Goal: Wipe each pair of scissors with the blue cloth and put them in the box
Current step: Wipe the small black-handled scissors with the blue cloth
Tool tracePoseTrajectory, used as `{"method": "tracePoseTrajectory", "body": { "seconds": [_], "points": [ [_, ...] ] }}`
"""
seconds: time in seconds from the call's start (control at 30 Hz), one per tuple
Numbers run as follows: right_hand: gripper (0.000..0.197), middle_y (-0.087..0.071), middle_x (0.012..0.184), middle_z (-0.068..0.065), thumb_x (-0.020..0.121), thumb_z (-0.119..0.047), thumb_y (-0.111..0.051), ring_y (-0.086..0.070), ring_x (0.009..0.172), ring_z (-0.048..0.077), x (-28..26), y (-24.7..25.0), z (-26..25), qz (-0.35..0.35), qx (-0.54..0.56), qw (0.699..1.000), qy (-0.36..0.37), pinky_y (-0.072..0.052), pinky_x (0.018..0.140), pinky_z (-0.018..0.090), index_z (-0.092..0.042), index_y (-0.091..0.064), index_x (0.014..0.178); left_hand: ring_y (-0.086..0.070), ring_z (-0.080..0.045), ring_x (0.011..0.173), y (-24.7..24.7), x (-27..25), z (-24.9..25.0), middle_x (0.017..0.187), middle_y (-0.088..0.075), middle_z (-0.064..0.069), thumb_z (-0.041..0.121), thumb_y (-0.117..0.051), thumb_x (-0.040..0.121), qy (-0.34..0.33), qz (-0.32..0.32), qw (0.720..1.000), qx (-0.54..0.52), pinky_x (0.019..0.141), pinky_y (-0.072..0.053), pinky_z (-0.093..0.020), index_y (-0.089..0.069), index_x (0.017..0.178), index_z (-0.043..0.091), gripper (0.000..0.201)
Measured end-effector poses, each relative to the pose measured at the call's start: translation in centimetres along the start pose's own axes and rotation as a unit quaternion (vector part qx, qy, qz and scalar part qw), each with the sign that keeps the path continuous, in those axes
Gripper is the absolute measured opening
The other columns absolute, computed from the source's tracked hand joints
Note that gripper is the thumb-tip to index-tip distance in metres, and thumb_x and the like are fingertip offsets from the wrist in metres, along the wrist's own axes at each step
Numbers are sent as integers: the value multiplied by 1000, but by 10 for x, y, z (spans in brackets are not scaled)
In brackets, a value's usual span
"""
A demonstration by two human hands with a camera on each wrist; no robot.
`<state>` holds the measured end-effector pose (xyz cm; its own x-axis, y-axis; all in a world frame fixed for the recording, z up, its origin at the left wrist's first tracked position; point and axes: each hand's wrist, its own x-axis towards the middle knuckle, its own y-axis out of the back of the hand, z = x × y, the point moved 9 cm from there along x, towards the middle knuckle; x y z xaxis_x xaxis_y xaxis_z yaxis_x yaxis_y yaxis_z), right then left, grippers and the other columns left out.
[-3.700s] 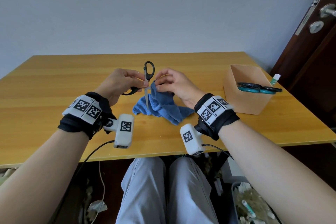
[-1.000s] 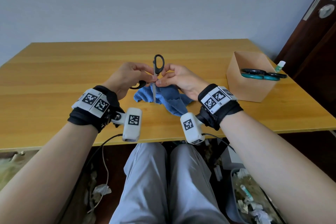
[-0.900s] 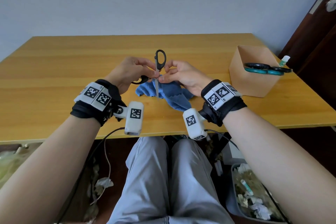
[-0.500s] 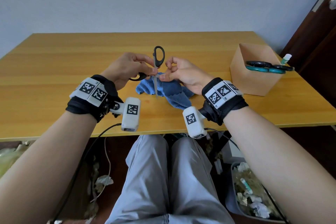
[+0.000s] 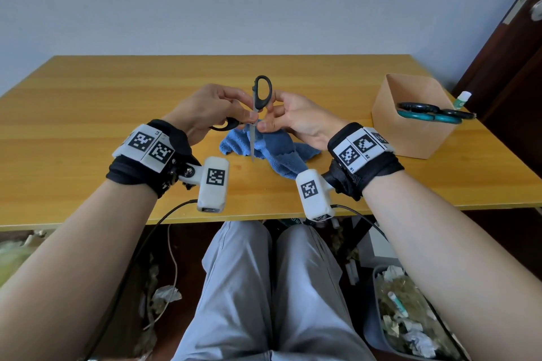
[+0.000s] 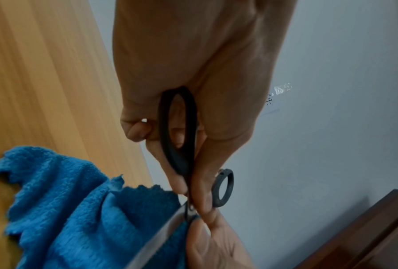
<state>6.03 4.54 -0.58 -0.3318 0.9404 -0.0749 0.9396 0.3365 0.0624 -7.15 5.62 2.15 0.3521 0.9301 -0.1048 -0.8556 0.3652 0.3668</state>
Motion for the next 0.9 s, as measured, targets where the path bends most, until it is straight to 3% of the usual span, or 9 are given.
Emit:
{"method": "tracePoseTrajectory", "body": {
  "seconds": [0.1, 0.2, 0.4, 0.6, 0.8, 0.9],
  "points": [
    [33, -66, 69, 3, 85, 7, -69, -65, 75, 20, -1, 3, 4, 6, 29, 1000, -2, -53, 69, 28, -17, -47, 86, -55, -16, 65, 2, 2, 1, 57, -61, 4, 5, -80, 80, 1, -4, 1000, -3, 82, -32, -38, -71, 93, 10, 16],
    [34, -62, 69, 4, 85, 8, -68, -66, 70, 15, -2, 7, 6, 11, 48, 999, -5, -52, 67, 25, -18, -46, 85, -59, -15, 64, 9, 2, -1, 58, -63, 5, 5, -79, 81, -1, 1, 1000, -12, 81, -37, -35, -70, 96, 9, 17],
    [36, -63, 63, 2, 85, 10, -68, -66, 67, 15, 1, 8, -4, 33, 37, 999, 18, -53, 64, 24, -17, -44, 83, -55, -9, 57, 7, 0, 4, 57, -62, 5, 5, -75, 84, -11, 4, 1000, -14, 64, -38, -22, -71, 93, 11, 11],
    [39, -60, 61, 0, 85, 13, -65, -66, 64, 10, 4, 3, -1, 36, 40, 998, 23, -53, 62, 22, -17, -40, 80, -56, -9, 57, 11, 1, 3, 58, -65, 5, 5, -78, 81, 1, 11, 1000, 0, 63, -35, -24, -71, 93, 10, 15],
    [41, -56, 64, 2, 84, 11, -67, -61, 68, 13, 5, 3, 2, 42, 28, 998, 24, -53, 66, 23, -18, -39, 78, -55, -9, 56, 13, 2, 1, 56, -63, 5, 5, -78, 82, 2, 8, 1000, -7, 58, -33, -21, -71, 94, 9, 15],
    [42, -54, 64, 1, 85, 12, -65, -58, 66, 12, 5, 5, 3, 49, 26, 998, 25, -52, 64, 21, -18, -38, 78, -57, -11, 60, 14, 3, -2, 59, -64, 2, 5, -77, 83, 3, 2, 1000, -12, 62, -32, -26, -71, 91, 12, 12]
  ]
}}
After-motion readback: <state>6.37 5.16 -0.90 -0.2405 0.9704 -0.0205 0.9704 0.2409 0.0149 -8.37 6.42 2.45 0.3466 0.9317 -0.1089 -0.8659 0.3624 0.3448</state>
